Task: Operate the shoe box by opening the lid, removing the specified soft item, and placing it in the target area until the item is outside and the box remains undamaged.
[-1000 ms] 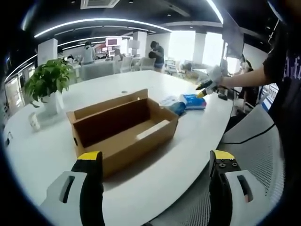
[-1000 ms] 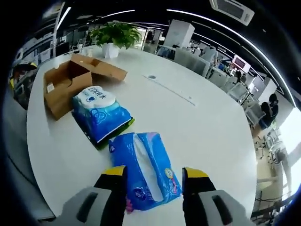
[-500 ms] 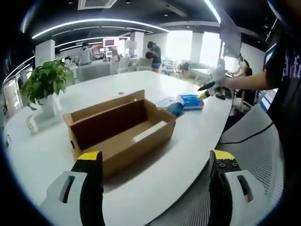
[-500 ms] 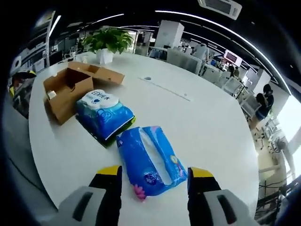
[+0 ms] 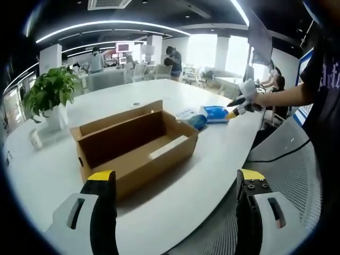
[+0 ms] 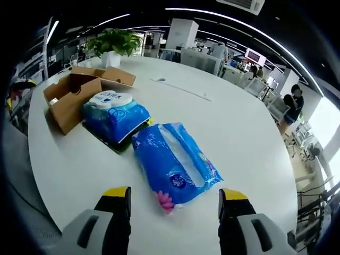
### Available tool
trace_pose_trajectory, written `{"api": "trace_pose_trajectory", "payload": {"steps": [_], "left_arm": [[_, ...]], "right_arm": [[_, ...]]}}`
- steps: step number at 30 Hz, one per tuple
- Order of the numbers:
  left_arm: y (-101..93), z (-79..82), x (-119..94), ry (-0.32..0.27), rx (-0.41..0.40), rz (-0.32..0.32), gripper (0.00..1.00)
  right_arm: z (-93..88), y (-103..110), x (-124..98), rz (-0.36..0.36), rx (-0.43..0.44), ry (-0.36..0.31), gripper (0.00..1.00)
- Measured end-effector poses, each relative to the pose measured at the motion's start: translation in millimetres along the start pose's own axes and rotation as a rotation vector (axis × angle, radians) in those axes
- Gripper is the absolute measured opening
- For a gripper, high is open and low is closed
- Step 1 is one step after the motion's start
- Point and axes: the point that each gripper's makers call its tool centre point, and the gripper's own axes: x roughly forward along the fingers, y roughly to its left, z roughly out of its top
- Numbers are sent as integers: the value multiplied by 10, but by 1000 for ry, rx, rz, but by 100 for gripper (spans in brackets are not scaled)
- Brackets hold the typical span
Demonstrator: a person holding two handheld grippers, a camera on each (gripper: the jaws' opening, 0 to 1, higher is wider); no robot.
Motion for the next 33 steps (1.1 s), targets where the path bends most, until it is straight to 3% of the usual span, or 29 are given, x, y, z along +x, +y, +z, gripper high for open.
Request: {"api": "trace_pose_trajectory", "payload": {"steps": [15,26,33], "left_arm": [[6,-29,-7,5,-5,4,93],[40,-58,-51,5,-16,20,93],[48,-85,-50,11,-21,23,93]], "right_arm": [[-182,-62,289,13,18,26,60],[-242,-175,337,12,-18,56,48],[-267,-206,363,24,-44,76,46]]}}
